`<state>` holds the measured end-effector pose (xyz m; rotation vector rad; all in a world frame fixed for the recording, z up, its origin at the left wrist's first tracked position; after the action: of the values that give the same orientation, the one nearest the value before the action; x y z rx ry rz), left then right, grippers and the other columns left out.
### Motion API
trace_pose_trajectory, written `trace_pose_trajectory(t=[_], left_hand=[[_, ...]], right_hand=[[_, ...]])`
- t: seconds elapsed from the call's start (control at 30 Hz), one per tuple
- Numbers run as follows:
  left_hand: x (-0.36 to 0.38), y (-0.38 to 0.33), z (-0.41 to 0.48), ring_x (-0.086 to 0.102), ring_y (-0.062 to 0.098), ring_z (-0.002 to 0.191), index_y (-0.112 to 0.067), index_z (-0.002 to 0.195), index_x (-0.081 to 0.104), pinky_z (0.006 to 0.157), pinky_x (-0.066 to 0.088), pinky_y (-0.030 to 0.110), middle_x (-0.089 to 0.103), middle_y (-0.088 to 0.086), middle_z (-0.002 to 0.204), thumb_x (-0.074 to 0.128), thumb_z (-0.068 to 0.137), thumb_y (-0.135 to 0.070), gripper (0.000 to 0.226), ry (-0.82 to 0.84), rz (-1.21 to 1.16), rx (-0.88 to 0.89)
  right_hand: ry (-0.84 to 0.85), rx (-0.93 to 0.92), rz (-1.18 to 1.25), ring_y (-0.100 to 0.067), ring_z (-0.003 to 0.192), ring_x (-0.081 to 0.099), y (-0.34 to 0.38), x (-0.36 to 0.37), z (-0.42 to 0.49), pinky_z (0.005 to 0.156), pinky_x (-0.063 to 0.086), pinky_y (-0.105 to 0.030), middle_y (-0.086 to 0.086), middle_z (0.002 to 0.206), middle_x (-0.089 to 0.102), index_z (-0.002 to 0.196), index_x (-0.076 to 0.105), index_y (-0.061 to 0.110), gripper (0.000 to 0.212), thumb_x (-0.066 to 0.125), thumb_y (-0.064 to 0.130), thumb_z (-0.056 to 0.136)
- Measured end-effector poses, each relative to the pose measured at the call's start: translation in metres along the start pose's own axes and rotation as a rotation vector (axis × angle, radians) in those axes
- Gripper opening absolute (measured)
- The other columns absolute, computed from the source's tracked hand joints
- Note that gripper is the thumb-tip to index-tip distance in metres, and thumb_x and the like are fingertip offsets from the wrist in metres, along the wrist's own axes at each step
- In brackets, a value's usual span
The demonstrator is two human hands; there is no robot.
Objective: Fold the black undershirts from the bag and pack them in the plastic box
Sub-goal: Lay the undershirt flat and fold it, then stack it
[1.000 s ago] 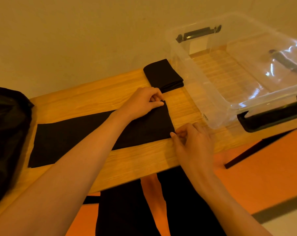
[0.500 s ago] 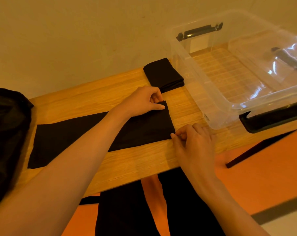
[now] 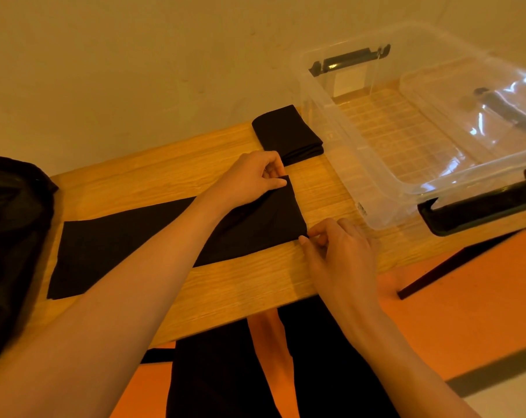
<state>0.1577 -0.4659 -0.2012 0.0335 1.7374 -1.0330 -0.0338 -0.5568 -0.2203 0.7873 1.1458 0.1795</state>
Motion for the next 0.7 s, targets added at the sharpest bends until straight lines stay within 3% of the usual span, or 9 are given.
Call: trace_pose_trajectory(t=[0.1, 0.17, 0.23, 0.3, 0.37, 0.47, 0.57, 0.7], left_hand=[[-0.003, -0.004, -0.004, 0.061, 0.003, 0.085, -0.022, 0.102, 0.066, 0.070, 0.048, 0.013, 0.062, -0.009, 0.098, 0.074, 0.092, -0.023, 0.013, -0.102, 0.059, 0.068], [-0.004, -0.005, -0.006, 0.060, 0.003, 0.085, -0.020, 0.102, 0.067, 0.071, 0.048, 0.013, 0.060, -0.009, 0.098, 0.072, 0.093, -0.024, 0.011, -0.154, 0.110, 0.120], [0.000, -0.006, -0.008, 0.058, 0.006, 0.085, -0.018, 0.101, 0.067, 0.073, 0.049, 0.020, 0.060, -0.005, 0.099, 0.069, 0.095, -0.026, 0.010, -0.172, 0.196, 0.184], [0.004, -0.008, -0.009, 0.055, 0.010, 0.089, -0.016, 0.101, 0.065, 0.076, 0.047, 0.026, 0.059, -0.001, 0.100, 0.063, 0.099, -0.028, 0.012, -0.178, 0.291, 0.236], [0.005, -0.008, -0.007, 0.054, 0.013, 0.089, -0.015, 0.101, 0.063, 0.076, 0.046, 0.028, 0.058, 0.000, 0.099, 0.059, 0.101, -0.029, 0.015, -0.183, 0.341, 0.253], [0.000, -0.005, -0.002, 0.056, 0.016, 0.087, -0.013, 0.099, 0.062, 0.074, 0.048, 0.032, 0.059, 0.001, 0.097, 0.057, 0.102, -0.031, 0.019, -0.193, 0.417, 0.240], [-0.019, -0.010, -0.012, 0.056, 0.021, 0.095, -0.009, 0.103, 0.066, 0.079, 0.047, 0.032, 0.059, 0.006, 0.101, 0.057, 0.102, -0.022, 0.016, -0.347, 0.446, 0.249], [-0.048, -0.008, -0.073, 0.049, 0.015, 0.107, -0.011, 0.110, 0.066, 0.088, 0.045, 0.027, 0.055, 0.003, 0.114, 0.058, 0.101, -0.018, 0.013, -0.519, 0.353, 0.146]], right_hand=[[-0.023, -0.053, -0.046, -0.017, 0.093, 0.058, 0.005, -0.004, 0.001, 0.086, 0.045, -0.039, 0.006, 0.096, 0.059, 0.103, 0.067, 0.021, 0.017, 0.072, 0.031, 0.089], [-0.002, -0.157, -0.130, -0.022, 0.111, 0.056, 0.015, -0.001, 0.000, 0.094, 0.043, -0.039, 0.000, 0.115, 0.062, 0.119, 0.066, 0.018, 0.031, 0.070, 0.030, 0.091], [0.085, -0.299, -0.221, -0.023, 0.136, 0.046, 0.026, 0.012, -0.004, 0.109, 0.036, -0.039, -0.003, 0.143, 0.055, 0.140, 0.057, 0.016, 0.046, 0.059, 0.035, 0.098], [0.166, -0.371, -0.315, -0.021, 0.149, 0.031, 0.029, 0.025, -0.009, 0.119, 0.024, -0.038, -0.005, 0.158, 0.041, 0.149, 0.047, 0.014, 0.054, 0.038, 0.045, 0.106], [0.211, -0.376, -0.377, -0.019, 0.152, 0.025, 0.026, 0.030, -0.013, 0.122, 0.016, -0.037, -0.007, 0.161, 0.034, 0.153, 0.041, 0.011, 0.064, 0.025, 0.051, 0.106], [0.261, -0.394, -0.412, -0.019, 0.154, 0.015, 0.024, 0.032, -0.018, 0.123, 0.010, -0.038, -0.008, 0.164, 0.024, 0.156, 0.031, 0.011, 0.068, 0.019, 0.054, 0.105], [0.301, -0.393, -0.354, -0.016, 0.155, 0.003, 0.023, 0.030, -0.017, 0.126, 0.007, -0.038, -0.005, 0.167, 0.013, 0.159, 0.023, 0.014, 0.068, 0.013, 0.055, 0.105], [0.303, -0.446, -0.324, -0.013, 0.155, -0.002, 0.032, 0.022, -0.010, 0.126, 0.006, -0.036, -0.004, 0.168, 0.012, 0.158, 0.028, 0.021, 0.058, 0.022, 0.047, 0.106]])
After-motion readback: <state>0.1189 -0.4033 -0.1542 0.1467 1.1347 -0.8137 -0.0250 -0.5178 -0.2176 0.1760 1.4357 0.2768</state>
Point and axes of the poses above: each hand's wrist, its own z-axis towards the middle knuckle, its own x-axis out of the palm, y = z × x, the point moved 8 cm from there along z, towards the middle knuckle
